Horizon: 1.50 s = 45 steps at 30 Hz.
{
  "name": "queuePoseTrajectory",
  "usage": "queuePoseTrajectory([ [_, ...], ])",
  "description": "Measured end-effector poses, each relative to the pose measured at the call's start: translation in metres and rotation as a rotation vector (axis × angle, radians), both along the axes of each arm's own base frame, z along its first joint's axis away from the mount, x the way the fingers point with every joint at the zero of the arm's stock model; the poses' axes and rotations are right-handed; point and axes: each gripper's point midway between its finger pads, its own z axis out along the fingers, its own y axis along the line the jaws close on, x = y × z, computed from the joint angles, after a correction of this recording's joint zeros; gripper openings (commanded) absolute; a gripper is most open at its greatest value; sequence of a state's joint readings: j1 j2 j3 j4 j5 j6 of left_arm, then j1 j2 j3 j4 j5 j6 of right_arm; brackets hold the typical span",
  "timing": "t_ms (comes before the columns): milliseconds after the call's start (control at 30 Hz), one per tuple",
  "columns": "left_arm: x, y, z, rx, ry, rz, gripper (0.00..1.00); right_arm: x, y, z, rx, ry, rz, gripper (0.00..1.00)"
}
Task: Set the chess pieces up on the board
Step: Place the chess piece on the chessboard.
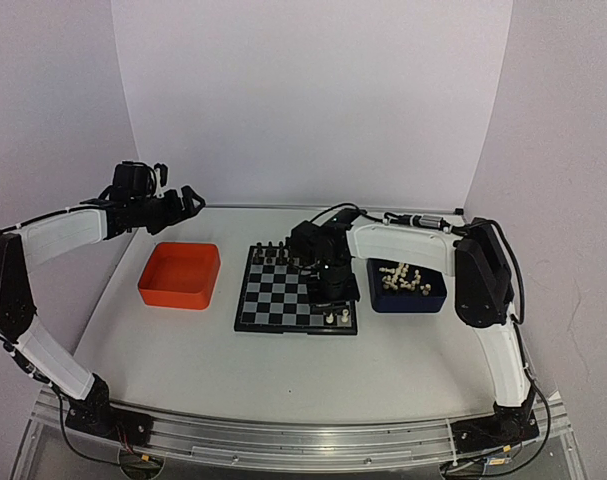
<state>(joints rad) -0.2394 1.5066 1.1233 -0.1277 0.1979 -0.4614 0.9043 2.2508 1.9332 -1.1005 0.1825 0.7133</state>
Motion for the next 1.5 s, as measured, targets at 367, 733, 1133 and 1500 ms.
queuePoseTrajectory([
  [367, 0.000, 0.000, -0.001, 0.002, 0.003, -0.001, 1.00, -0.001, -0.001, -0.005, -0.008, 0.006, -0.004, 0.06],
  [733, 0.000, 0.000, -0.001, 0.013, -0.002, -0.007, 1.00, 0.000, -0.001, -0.005, -0.010, 0.001, -0.008, 0.19],
  [1133, 0.000, 0.000, -0.001, 0.015, -0.003, -0.009, 1.00, 0.000, -0.001, -0.004, -0.010, 0.000, 0.013, 0.45],
  [1500, -0.001, 0.000, 0.003, 0.014, -0.013, -0.009, 1.00, 0.018, -0.009, 0.110, 0.091, -0.239, 0.237, 0.86],
])
